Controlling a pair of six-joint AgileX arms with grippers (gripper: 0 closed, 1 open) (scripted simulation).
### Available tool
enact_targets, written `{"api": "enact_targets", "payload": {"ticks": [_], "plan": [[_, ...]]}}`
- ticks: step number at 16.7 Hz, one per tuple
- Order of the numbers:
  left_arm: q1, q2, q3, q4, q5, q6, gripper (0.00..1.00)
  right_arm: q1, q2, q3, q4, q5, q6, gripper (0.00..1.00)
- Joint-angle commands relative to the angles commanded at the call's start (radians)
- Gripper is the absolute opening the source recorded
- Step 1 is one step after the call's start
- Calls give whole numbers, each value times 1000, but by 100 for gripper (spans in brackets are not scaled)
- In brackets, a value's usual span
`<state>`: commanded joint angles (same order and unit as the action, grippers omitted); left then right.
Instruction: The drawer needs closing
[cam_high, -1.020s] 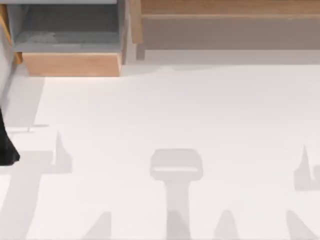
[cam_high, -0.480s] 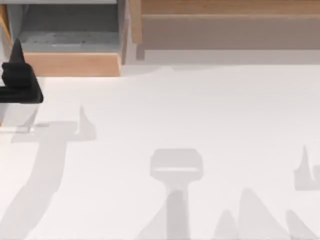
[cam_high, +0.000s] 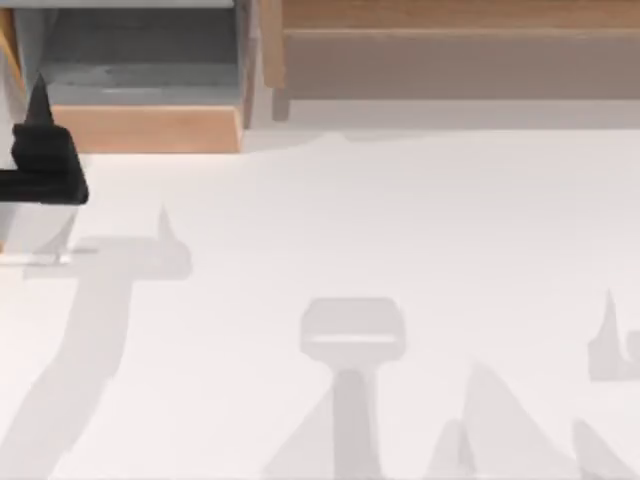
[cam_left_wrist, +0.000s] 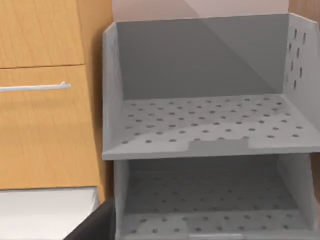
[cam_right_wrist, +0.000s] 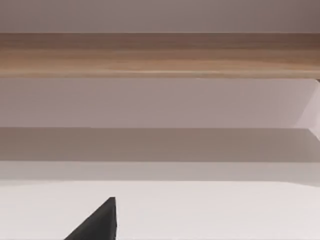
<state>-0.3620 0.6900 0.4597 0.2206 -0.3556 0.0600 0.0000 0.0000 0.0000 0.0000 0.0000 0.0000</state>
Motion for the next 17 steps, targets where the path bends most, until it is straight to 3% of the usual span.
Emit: {"api": "enact_targets", "payload": {"ticks": [6, 17], "plan": [[227, 243, -58, 226, 231, 286, 100, 0, 0, 0, 0, 0, 0, 100], [824, 962, -127, 897, 832, 1080, 100, 0, 0, 0, 0, 0, 0, 100]]}}
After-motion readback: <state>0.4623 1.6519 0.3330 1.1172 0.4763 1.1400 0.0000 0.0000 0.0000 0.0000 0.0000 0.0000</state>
